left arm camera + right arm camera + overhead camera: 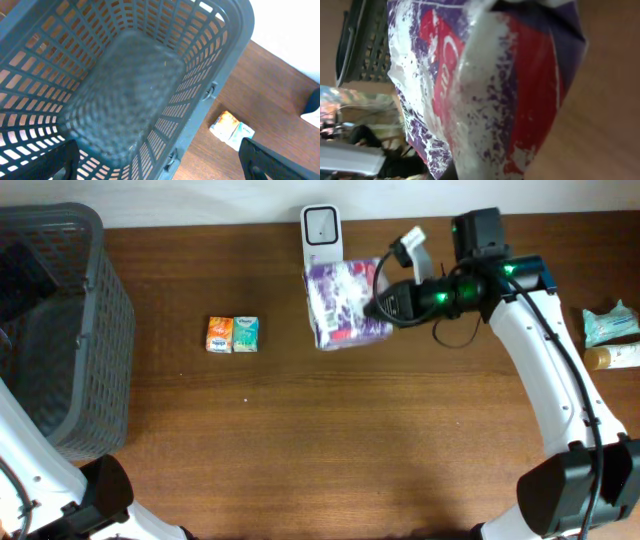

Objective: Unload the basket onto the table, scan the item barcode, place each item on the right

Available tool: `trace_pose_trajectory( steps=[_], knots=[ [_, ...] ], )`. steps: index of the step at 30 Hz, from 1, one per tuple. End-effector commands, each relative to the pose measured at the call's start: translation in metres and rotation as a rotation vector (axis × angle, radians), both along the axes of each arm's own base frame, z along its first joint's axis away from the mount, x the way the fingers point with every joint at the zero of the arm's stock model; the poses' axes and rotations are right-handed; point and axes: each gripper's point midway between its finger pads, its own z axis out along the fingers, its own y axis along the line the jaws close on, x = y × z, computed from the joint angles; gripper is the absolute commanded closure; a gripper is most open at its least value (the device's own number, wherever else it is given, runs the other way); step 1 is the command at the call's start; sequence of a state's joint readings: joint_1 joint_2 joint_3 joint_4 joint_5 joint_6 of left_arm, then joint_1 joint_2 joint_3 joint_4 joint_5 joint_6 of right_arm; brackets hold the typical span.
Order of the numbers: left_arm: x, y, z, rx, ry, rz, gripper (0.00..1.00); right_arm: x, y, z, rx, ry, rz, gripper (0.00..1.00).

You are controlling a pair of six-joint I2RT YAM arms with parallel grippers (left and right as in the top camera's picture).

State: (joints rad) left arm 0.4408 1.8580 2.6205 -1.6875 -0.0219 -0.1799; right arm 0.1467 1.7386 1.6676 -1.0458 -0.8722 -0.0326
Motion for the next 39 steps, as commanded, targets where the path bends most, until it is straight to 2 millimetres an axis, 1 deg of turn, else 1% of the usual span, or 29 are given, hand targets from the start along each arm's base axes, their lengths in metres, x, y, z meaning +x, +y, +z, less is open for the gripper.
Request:
trace_pose_trajectory(
  steps=[1, 4, 15, 22, 25, 26, 27, 29, 30, 31, 32, 33, 34, 36, 38, 39],
  knots=[
    [0.0, 0.0, -0.001, -0.007, 0.0, 0.005, 0.01, -0.019, 0.011, -0.003, 0.002, 0.088, 0.028, 0.96],
    [0.0, 0.0, -0.001, -0.007, 0.0, 0.005, 0.01, -0.024, 0.012, -0.007, -0.019, 0.107, 0.032, 0.96],
    [0.0, 0.0, -0.001, -0.007, 0.0, 0.005, 0.01, -0.02, 0.005, -0.016, -0.085, 0.09, 0.011, 0.96],
    [0.0, 0.0, -0.001, -0.007, 0.0, 0.005, 0.01, -0.02, 0.004, -0.017, -0.09, 0.09, 0.009, 0.96],
    [0.0, 0.0, -0.001, -0.007, 0.0, 0.005, 0.01, -0.018, -0.002, -0.024, -0.139, 0.101, -0.016, 0.96],
    [0.0, 0.0, -0.001, -0.007, 0.0, 0.005, 0.01, -0.015, -0.012, -0.033, -0.203, 0.123, -0.068, 0.96],
    [0.0, 0.0, -0.001, -0.007, 0.0, 0.005, 0.01, -0.009, -0.031, -0.048, -0.316, 0.167, -0.184, 0.96],
    [0.0, 0.0, -0.001, -0.007, 0.0, 0.005, 0.01, -0.001, -0.077, -0.076, -0.554, 0.227, -0.423, 0.96],
    [0.0, 0.0, -0.001, -0.007, 0.0, 0.005, 0.01, -0.001, -0.101, -0.09, -0.67, 0.24, -0.514, 0.96],
    [0.0, 0.0, -0.001, -0.007, 0.0, 0.005, 0.01, -0.003, -0.113, -0.099, -0.736, 0.252, -0.557, 0.96],
    [0.0, 0.0, -0.001, -0.007, 0.0, 0.005, 0.01, -0.007, -0.129, -0.114, -0.823, 0.279, -0.611, 0.96],
    [0.0, 0.0, -0.001, -0.007, 0.0, 0.005, 0.01, -0.011, -0.142, -0.123, -0.888, 0.294, -0.652, 0.96],
    [0.0, 0.0, -0.001, -0.007, 0.0, 0.005, 0.01, -0.017, -0.158, -0.136, -0.985, 0.307, -0.677, 0.96],
    [0.0, 0.0, -0.001, -0.007, 0.0, 0.005, 0.01, -0.024, -0.174, -0.15, -1.099, 0.319, -0.68, 0.95],
    [0.0, 0.0, -0.001, -0.007, 0.0, 0.005, 0.01, -0.025, -0.18, -0.157, -1.147, 0.33, -0.673, 0.91],
    [0.0, 0.0, -0.001, -0.007, 0.0, 0.005, 0.01, -0.025, -0.18, -0.159, -1.149, 0.334, -0.671, 0.88]
  ],
)
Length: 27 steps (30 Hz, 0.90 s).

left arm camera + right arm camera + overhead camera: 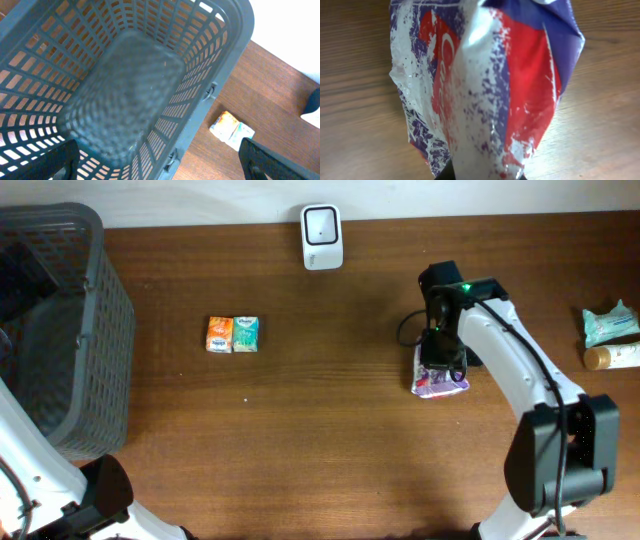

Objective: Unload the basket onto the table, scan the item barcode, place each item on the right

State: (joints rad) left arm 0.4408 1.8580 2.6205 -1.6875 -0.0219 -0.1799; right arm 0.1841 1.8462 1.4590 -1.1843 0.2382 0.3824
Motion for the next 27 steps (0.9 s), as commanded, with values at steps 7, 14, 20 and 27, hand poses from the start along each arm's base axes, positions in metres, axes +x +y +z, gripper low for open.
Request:
trace_pose_trajectory(
  steps=[7, 14, 20, 27],
  knots=[
    [0.0, 0.0, -0.001, -0.007, 0.0, 0.005, 0.01, 0.007, 0.057, -0.008, 0.122, -0.034, 0.088, 0.64],
    [0.0, 0.0, -0.001, -0.007, 0.0, 0.005, 0.01, 0.019, 0.167, 0.018, 0.352, -0.143, 0.41, 0.17],
    [0.0, 0.0, -0.001, -0.007, 0.0, 0.005, 0.01, 0.058, 0.072, 0.065, 0.312, -0.191, 0.256, 0.07],
    [0.0, 0.0, -0.001, -0.007, 0.0, 0.005, 0.01, 0.034, 0.057, 0.006, 0.744, -0.063, 0.406, 0.08]
  ],
)
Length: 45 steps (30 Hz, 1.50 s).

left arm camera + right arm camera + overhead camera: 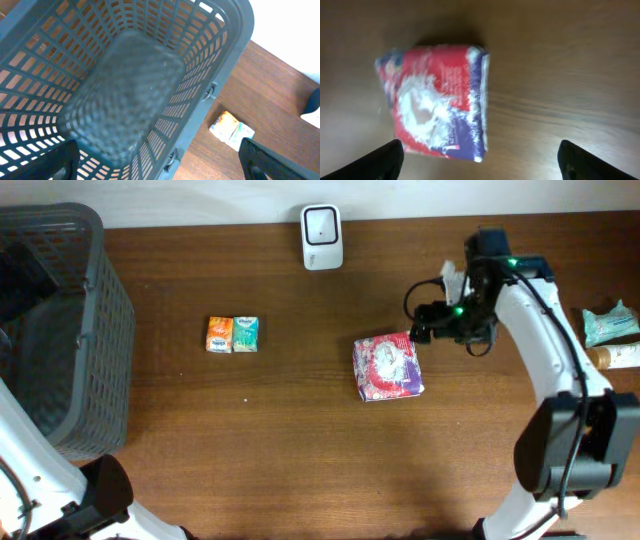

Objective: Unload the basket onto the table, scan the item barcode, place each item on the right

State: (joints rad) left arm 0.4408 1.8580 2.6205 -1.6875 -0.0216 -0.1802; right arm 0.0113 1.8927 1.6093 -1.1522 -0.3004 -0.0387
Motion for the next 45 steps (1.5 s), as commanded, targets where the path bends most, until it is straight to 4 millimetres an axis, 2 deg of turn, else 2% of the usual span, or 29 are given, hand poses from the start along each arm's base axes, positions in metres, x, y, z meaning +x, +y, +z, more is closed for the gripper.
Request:
trace_pose_trajectory(
  steps=[1, 3, 6, 8, 9, 12, 13, 15, 17, 21, 22, 23, 24, 25, 26, 29, 32, 33, 34, 35, 36, 37, 40, 42, 43, 45],
  knots=[
    [0.0, 0.0, -0.001, -0.007, 0.0, 0.005, 0.01, -0.012, 0.03, -0.034, 0.27, 0.044, 0.135, 0.08],
    [0.0, 0.0, -0.001, -0.007, 0.0, 0.005, 0.01, -0.014, 0.032, -0.059, 0.29, 0.073, 0.129, 0.1],
    [0.0, 0.001, -0.001, -0.007, 0.001, 0.005, 0.01, -0.019, 0.041, -0.086, 0.354, 0.111, 0.123, 0.31],
    [0.0, 0.0, -0.001, -0.007, 0.0, 0.005, 0.01, -0.019, 0.05, -0.088, 0.422, 0.111, 0.123, 0.39],
    [0.0, 0.0, -0.001, -0.007, 0.0, 0.005, 0.01, -0.018, 0.059, -0.082, 0.473, 0.098, 0.132, 0.46],
    [0.0, 0.0, -0.001, -0.007, 0.0, 0.005, 0.01, -0.012, 0.084, -0.068, 0.579, 0.059, 0.162, 0.76],
    [0.0, 0.0, -0.001, -0.007, 0.0, 0.005, 0.01, -0.007, 0.087, -0.068, 0.581, 0.068, 0.125, 0.96],
    [0.0, 0.0, -0.001, -0.007, 0.0, 0.005, 0.01, 0.006, 0.091, -0.065, 0.592, 0.078, 0.037, 0.96],
    [0.0, 0.0, -0.001, -0.007, 0.0, 0.005, 0.01, 0.023, 0.094, -0.05, 0.617, 0.041, 0.024, 0.96],
    [0.0, 0.0, -0.001, -0.007, 0.0, 0.005, 0.01, 0.028, 0.089, -0.052, 0.572, 0.024, 0.018, 0.94],
    [0.0, 0.0, -0.001, -0.007, 0.0, 0.005, 0.01, 0.026, 0.084, -0.059, 0.527, 0.034, 0.007, 0.76],
    [0.0, 0.0, -0.001, -0.007, 0.0, 0.005, 0.01, 0.024, 0.079, -0.066, 0.47, 0.046, -0.004, 0.44],
    [0.0, 0.0, -0.001, -0.007, 0.0, 0.005, 0.01, 0.02, 0.072, -0.074, 0.404, 0.066, -0.015, 0.25],
    [0.0, 0.0, -0.001, -0.007, 0.0, 0.005, 0.01, 0.017, 0.069, -0.079, 0.365, 0.081, -0.018, 0.17],
    [0.0, 0.0, -0.001, -0.007, 0.0, 0.005, 0.01, 0.013, 0.069, -0.082, 0.335, 0.094, -0.015, 0.15],
    [0.0, 0.0, -0.001, -0.007, 0.0, 0.005, 0.01, 0.009, 0.084, -0.088, 0.317, 0.1, 0.029, 0.15],
    [0.0, 0.0, -0.001, -0.007, 0.0, 0.005, 0.01, 0.004, 0.106, -0.106, 0.268, 0.106, 0.093, 0.25],
    [0.0, 0.0, -0.001, -0.007, 0.0, 0.005, 0.01, 0.004, 0.114, -0.108, 0.271, 0.097, 0.114, 0.39],
    [0.0, 0.0, -0.001, -0.007, 0.0, 0.005, 0.01, 0.005, 0.119, -0.107, 0.274, 0.084, 0.125, 0.59],
    [0.0, 0.001, -0.001, -0.007, 0.001, 0.005, 0.01, 0.011, 0.125, -0.104, 0.281, 0.069, 0.109, 0.8],
    [0.0, 0.0, -0.001, -0.007, 0.0, 0.005, 0.01, 0.019, 0.126, -0.097, 0.288, 0.058, 0.078, 0.96],
    [0.0, 0.0, -0.001, -0.007, 0.0, 0.005, 0.01, 0.032, 0.128, -0.085, 0.299, 0.029, 0.058, 0.96],
    [0.0, 0.0, -0.001, -0.007, 0.0, 0.005, 0.01, 0.083, 0.139, -0.023, 0.357, -0.142, 0.068, 0.96],
    [0.0, 0.0, -0.001, -0.007, 0.0, 0.005, 0.01, 0.136, 0.15, 0.046, 0.419, -0.379, 0.055, 0.96],
    [0.0, 0.0, -0.001, -0.007, 0.0, 0.005, 0.01, 0.158, 0.154, 0.07, 0.464, -0.479, 0.022, 0.96],
    [0.0, 0.0, -0.001, -0.007, 0.0, 0.005, 0.01, 0.179, 0.158, 0.094, 0.533, -0.571, -0.035, 0.96]
  ],
)
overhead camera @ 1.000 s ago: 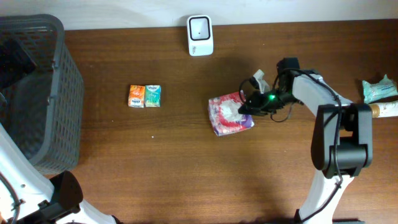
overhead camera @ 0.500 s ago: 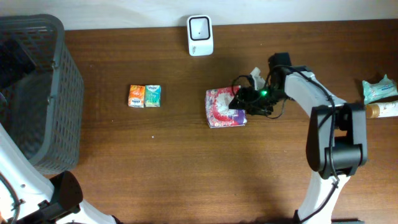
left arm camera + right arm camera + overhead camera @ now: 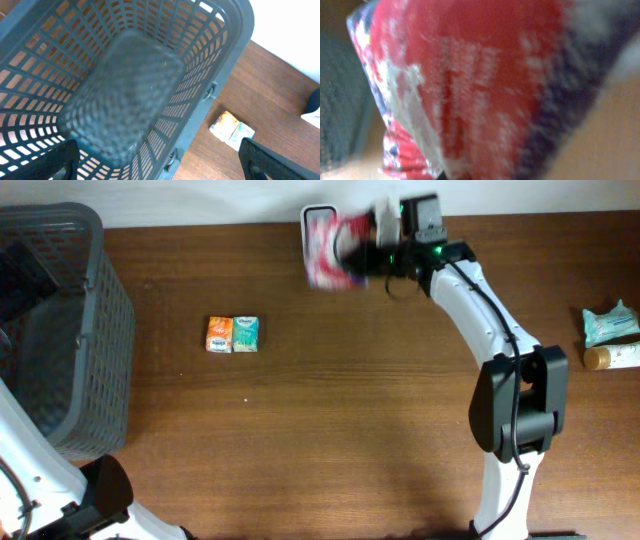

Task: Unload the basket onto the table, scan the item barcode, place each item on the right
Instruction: 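Lift the red-purple packet and present it to the white scanner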

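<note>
A red and purple plastic packet (image 3: 330, 242) hangs at the table's back edge, in front of the white scanner (image 3: 311, 213), which it mostly covers. My right gripper (image 3: 372, 236) is shut on the packet from its right side. Blurred and very close, the packet (image 3: 470, 85) fills the right wrist view, red printed face toward the camera, and hides the fingers. My left gripper (image 3: 160, 162) is open above the grey basket (image 3: 220, 60), far from the packet, holding nothing.
The grey basket (image 3: 95, 330) stands at the left edge. A small orange and teal pair of packs (image 3: 232, 334) lies on the wood left of centre. A teal packet (image 3: 610, 323) and a bottle (image 3: 612, 357) lie at the right edge.
The packet lay on the table right of centre, red face up, with my right gripper open beside it. Now the right gripper is shut on it and holds it at the scanner. The left arm has not moved.
My right gripper first held the packet next to the scanner, purple side showing. Then it held the packet low over the table at the right. Then the packet lay released, red face up. Now it is gripped again and held at the scanner.
</note>
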Available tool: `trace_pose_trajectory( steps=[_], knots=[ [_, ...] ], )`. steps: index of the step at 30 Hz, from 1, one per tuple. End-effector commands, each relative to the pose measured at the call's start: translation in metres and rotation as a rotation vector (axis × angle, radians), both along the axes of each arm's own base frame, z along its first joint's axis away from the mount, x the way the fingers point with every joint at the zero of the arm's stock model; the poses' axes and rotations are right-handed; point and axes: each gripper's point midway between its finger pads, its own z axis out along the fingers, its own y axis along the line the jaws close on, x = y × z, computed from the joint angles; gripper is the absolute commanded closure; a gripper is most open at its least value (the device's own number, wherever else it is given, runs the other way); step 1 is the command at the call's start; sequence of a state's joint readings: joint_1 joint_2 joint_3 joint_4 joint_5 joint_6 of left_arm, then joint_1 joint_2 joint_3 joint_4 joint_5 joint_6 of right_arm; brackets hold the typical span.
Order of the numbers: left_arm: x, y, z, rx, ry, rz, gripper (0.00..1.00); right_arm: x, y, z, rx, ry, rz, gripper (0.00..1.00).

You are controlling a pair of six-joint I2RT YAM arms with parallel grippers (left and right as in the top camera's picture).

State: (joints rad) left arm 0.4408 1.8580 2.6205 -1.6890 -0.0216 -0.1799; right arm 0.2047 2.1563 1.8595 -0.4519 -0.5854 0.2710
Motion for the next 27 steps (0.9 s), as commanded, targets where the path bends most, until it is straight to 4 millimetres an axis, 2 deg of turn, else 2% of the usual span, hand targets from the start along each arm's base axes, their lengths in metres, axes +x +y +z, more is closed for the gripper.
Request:
trace_pose_trajectory(
  steps=[1, 3, 5, 7, 9, 12, 16, 20, 23, 27],
  knots=[
    [0.0, 0.001, -0.001, -0.007, -0.001, 0.005, 0.01, 0.036, 0.009, 0.055, 0.195, -0.1, -0.121, 0.96],
    [0.0, 0.001, -0.001, -0.007, -0.001, 0.005, 0.01, 0.055, 0.011, 0.067, 0.274, -0.152, -0.181, 0.96],
    [0.0, 0.001, -0.001, -0.007, -0.001, 0.005, 0.01, 0.077, 0.008, 0.065, 0.368, -0.161, -0.291, 0.96],
    [0.0, 0.001, -0.001, -0.007, -0.001, 0.005, 0.01, 0.088, 0.008, 0.051, 0.399, -0.15, -0.345, 0.96],
    [0.0, 0.001, -0.001, -0.007, -0.001, 0.005, 0.01, 0.095, 0.015, 0.023, 0.408, -0.105, -0.398, 0.95],
    [0.0, 0.001, -0.001, -0.007, -0.001, 0.005, 0.01, 0.096, 0.041, -0.009, 0.422, -0.069, -0.414, 0.92],
    [0.0, 0.001, -0.001, -0.007, -0.001, 0.005, 0.01, 0.092, 0.056, -0.025, 0.401, -0.051, -0.419, 0.94],
    [0.0, 0.001, -0.001, -0.007, -0.001, 0.005, 0.01, 0.098, 0.045, -0.019, 0.412, -0.078, -0.436, 0.96],
    [0.0, 0.001, -0.001, -0.007, -0.001, 0.005, 0.01, 0.102, 0.03, -0.024, 0.403, -0.062, -0.454, 0.96],
    [0.0, 0.001, -0.001, -0.007, -0.001, 0.005, 0.01, 0.101, 0.028, -0.027, 0.403, -0.042, -0.442, 0.96]
  ],
)
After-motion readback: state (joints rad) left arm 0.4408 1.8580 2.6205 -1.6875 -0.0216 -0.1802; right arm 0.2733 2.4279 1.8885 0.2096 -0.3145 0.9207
